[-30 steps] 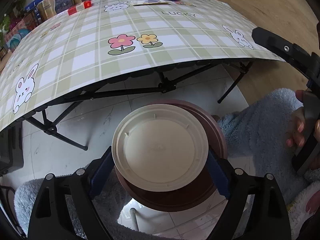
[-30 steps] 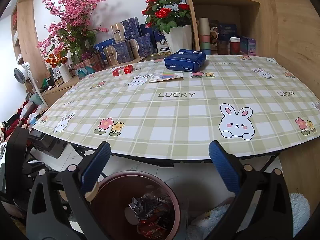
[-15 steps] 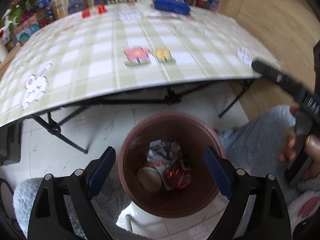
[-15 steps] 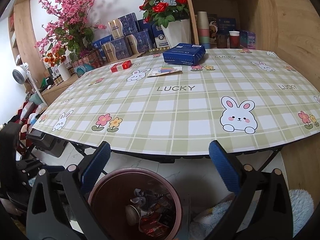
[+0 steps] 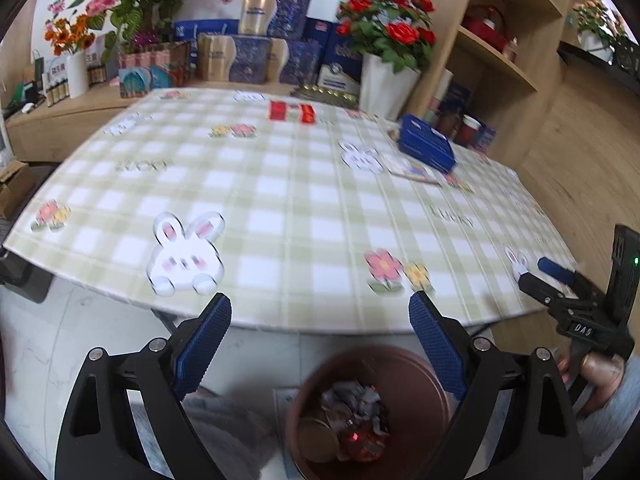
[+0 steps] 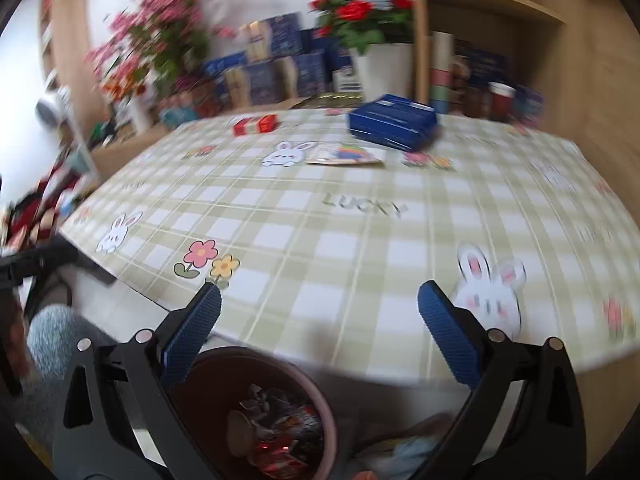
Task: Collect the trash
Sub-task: 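Move both grippers back over the table toward the remaining items, then grasp the marker card with the right gripper while the left gripper grasps the red cigarette box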
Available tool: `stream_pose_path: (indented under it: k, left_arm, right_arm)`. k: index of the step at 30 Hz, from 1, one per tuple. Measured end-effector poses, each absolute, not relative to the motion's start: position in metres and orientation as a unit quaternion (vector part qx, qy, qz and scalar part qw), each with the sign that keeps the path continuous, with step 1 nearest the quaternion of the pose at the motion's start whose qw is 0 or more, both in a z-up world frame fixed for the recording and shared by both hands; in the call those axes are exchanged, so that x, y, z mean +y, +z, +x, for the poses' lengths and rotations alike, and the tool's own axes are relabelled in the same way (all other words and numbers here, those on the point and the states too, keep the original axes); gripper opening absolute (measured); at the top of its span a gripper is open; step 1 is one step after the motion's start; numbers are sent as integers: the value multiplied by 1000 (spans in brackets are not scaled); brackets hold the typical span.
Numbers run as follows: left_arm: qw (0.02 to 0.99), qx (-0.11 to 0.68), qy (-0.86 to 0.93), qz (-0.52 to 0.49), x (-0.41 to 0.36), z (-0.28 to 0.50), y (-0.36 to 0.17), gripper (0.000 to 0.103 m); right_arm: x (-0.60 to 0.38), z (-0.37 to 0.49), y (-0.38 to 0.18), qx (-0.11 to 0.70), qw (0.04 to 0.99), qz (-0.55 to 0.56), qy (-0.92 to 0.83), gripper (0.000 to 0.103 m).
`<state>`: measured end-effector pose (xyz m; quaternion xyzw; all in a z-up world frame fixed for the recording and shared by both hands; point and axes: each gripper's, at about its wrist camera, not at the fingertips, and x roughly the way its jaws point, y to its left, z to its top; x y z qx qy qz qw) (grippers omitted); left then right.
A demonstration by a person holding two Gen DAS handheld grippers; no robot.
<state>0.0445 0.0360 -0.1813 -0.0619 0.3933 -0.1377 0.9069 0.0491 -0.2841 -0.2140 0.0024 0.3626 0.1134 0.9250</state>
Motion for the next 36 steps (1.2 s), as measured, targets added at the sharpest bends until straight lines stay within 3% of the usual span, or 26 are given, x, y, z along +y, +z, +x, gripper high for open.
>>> stream_pose_path:
  k: [12,14,16,21,27,36]
  left_arm:
    - [916,379,-124,-40,56,158,-152,88]
    - [915,382,-127,-42,55,180,-150,88]
    - [912,385,-129,-50,54,201,-150,88]
    - [907,393,-133,-69,52,247,-150,89]
    - [901,409,-136,-47,39,287,-166,89]
    - [889,428,-150,-62,18,352,-188,90]
  right_arm:
    - [-271,227,-199,393,886,-149,198,96]
    - [-267,250,-206,400,879,-161,203,93]
    - [-264,275,-218,414,871,-166,207,80]
    - [-258,319,-244,447,847,-185,219,70]
    - [-264,334,-258,465,838,-146,246,64]
    - [-261,324,-252,456,841,-106,270,49]
